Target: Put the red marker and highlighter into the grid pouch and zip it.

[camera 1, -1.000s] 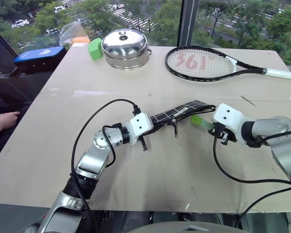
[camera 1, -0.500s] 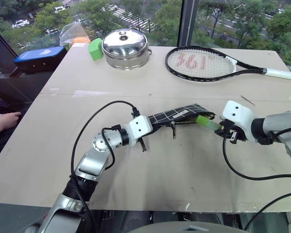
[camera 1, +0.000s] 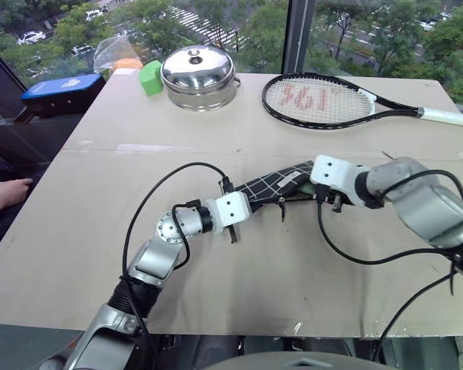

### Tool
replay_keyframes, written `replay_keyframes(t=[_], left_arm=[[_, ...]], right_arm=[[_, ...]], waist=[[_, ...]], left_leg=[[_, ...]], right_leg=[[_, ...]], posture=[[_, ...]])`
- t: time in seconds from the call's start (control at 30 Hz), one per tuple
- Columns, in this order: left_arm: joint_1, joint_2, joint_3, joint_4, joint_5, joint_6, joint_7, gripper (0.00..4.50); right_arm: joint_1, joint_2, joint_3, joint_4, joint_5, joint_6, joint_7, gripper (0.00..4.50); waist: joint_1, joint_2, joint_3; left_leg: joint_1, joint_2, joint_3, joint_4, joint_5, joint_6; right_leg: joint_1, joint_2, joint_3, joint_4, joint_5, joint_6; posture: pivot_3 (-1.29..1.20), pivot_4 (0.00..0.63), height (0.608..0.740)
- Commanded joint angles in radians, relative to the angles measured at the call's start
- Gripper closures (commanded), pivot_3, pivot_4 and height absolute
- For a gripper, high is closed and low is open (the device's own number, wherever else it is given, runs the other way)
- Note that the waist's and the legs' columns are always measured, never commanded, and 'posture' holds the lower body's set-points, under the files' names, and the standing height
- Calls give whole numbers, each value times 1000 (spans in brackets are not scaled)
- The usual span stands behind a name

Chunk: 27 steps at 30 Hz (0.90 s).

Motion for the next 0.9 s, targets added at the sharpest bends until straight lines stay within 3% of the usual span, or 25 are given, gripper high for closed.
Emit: replay_keyframes(t=[0.03, 0.13, 0.27, 0.43, 0.57, 0.73, 0.9], left_arm=[[-11, -15, -8, -43, -11, 8, 5, 4500], [2, -23, 1, -64, -23, 44, 7, 4500], [14, -41, 42, -80, -74, 142, 18, 4500], [12, -54, 68, -99, -131, 239, 26, 4500], [-12, -61, 76, -95, -158, 277, 18, 4500], [-35, -52, 78, -94, -181, 291, 2, 4500], [-40, -42, 79, -106, -192, 299, -11, 4500]], right_arm=[[-52, 62, 6, 88, -60, -103, -22, 3281], [-30, 79, -28, 125, -73, -154, -25, 1867], [46, 73, -225, 22, 60, -33, 11, 88], [173, 69, -581, -208, 348, 297, 107, 88], [269, 165, -744, -345, 474, 496, 63, 88], [347, 356, -758, -424, 497, 621, -86, 88], [378, 596, -738, -355, 432, 576, -297, 88]], waist=[[0, 0, 0], [3, 0, 0], [3, 0, 0], [3, 0, 0], [1, -1, -1], [1, -1, -1], [0, -1, -1]], left_leg=[[0, 0, 0, 0, 0, 0], [0, 0, 0, 0, 1, -1], [0, 0, 0, 0, 2, -4], [0, 0, -2, 0, 0, 0], [1, 1, -2, 0, 0, 0], [2, 1, -2, 0, 0, 0], [1, 0, -2, 0, 0, 0]], right_leg=[[0, 0, 0, 0, 0, 0], [0, 1, 0, 0, 0, 0], [0, 1, 0, 0, 0, 1], [1, 1, -1, 1, 0, 1], [2, 1, -1, 2, 0, 0], [1, 1, 0, 3, 0, 0], [1, 1, 1, 3, 0, 0]], posture=[[0, 150, 740], [0, 150, 740], [0, 150, 740], [0, 150, 740], [0, 150, 740], [0, 150, 740], [0, 150, 740]])
